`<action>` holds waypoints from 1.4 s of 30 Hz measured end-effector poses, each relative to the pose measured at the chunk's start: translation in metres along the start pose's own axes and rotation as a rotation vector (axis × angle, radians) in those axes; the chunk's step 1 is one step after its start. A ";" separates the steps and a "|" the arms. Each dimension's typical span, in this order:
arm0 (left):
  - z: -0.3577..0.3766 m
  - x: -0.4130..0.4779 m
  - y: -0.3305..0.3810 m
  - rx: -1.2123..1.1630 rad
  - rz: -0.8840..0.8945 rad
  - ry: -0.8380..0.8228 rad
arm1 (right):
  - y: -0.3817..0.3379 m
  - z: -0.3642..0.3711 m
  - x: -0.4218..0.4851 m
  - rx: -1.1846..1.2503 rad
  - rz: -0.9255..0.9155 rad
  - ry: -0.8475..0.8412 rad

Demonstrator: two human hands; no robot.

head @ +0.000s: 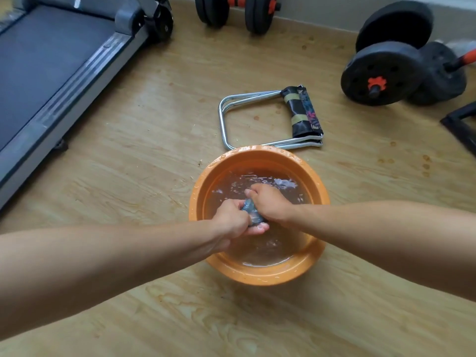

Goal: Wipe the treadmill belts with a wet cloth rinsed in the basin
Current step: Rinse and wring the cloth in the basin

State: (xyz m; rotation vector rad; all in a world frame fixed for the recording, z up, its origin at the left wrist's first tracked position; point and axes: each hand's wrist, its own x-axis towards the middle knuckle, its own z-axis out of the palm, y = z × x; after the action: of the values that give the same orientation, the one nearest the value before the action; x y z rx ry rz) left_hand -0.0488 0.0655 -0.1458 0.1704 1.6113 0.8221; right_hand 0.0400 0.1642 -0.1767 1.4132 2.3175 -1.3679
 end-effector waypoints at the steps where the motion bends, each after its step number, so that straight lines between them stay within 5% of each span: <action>1: 0.000 -0.001 -0.001 0.023 0.027 0.009 | -0.003 -0.001 0.003 0.005 0.014 -0.020; 7: -0.006 -0.031 -0.008 0.262 0.226 -0.100 | -0.002 -0.018 0.013 0.086 0.252 -0.082; 11: -0.014 -0.023 -0.006 0.252 0.158 0.086 | 0.007 -0.022 0.010 0.230 0.344 0.092; 17: -0.006 -0.009 0.001 0.122 0.069 0.098 | 0.010 -0.007 -0.011 0.814 0.291 -0.064; 22: 0.008 -0.007 -0.005 0.095 0.112 0.002 | 0.005 0.008 -0.034 0.330 -0.050 -0.091; 26: 0.010 -0.014 -0.016 -0.036 0.027 -0.023 | 0.008 0.005 -0.022 0.049 -0.084 -0.016; 35: -0.010 -0.026 -0.005 0.121 0.189 0.021 | 0.012 -0.012 0.020 0.097 0.099 -0.052; 42: -0.011 -0.008 -0.004 0.325 0.056 0.229 | 0.015 -0.020 0.024 0.250 0.311 0.067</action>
State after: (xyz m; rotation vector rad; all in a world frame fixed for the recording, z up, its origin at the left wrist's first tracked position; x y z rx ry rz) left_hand -0.0559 0.0535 -0.1423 0.3642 1.9593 0.6345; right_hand 0.0449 0.1976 -0.1863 1.8231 1.9047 -1.5708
